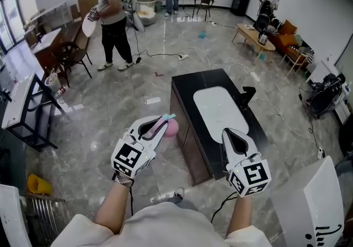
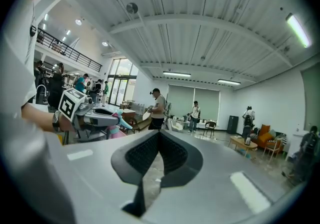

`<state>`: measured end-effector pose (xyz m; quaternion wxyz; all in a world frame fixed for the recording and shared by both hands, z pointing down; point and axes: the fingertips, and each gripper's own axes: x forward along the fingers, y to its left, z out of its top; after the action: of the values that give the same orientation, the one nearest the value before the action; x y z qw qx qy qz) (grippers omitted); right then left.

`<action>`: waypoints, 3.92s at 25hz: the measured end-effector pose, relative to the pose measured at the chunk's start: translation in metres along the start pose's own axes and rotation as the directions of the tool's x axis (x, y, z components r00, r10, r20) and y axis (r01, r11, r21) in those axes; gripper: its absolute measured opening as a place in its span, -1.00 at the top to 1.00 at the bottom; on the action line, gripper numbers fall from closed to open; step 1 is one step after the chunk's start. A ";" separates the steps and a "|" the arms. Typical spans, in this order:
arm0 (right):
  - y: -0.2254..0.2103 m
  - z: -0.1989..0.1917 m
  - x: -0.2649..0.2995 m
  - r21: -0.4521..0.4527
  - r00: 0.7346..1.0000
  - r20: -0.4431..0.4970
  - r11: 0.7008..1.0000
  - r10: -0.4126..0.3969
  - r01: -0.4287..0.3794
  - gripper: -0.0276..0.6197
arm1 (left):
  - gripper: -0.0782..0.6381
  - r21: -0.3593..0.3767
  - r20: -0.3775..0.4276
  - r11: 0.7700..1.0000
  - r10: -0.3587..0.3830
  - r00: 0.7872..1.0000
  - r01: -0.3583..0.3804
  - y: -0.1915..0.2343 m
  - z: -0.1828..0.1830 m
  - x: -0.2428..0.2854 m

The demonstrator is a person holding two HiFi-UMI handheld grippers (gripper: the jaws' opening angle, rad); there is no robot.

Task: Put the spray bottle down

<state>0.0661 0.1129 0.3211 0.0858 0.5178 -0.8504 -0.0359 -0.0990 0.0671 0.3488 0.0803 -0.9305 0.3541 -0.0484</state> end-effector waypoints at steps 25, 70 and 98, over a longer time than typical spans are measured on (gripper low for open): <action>-0.137 -0.017 0.077 -0.005 0.999 0.000 0.999 0.050 -0.050 0.90 | 0.58 -0.022 -0.001 0.999 0.046 0.999 -0.046 0.036 -0.005 0.149; -0.280 -0.070 0.354 0.080 0.995 -0.087 0.996 -0.043 0.050 0.90 | 0.58 -0.088 -0.091 0.991 -0.106 0.990 0.099 0.244 -0.111 0.393; -0.329 -0.123 0.440 0.152 0.971 -0.200 0.975 -0.129 0.161 0.90 | 0.58 -0.115 -0.201 0.960 -0.273 0.941 0.254 0.288 -0.200 0.512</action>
<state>0.1789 -0.4256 0.4401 0.1197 0.5851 -0.7982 0.0788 0.0655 -0.5095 0.5095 -0.0062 -0.9614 0.2345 -0.1435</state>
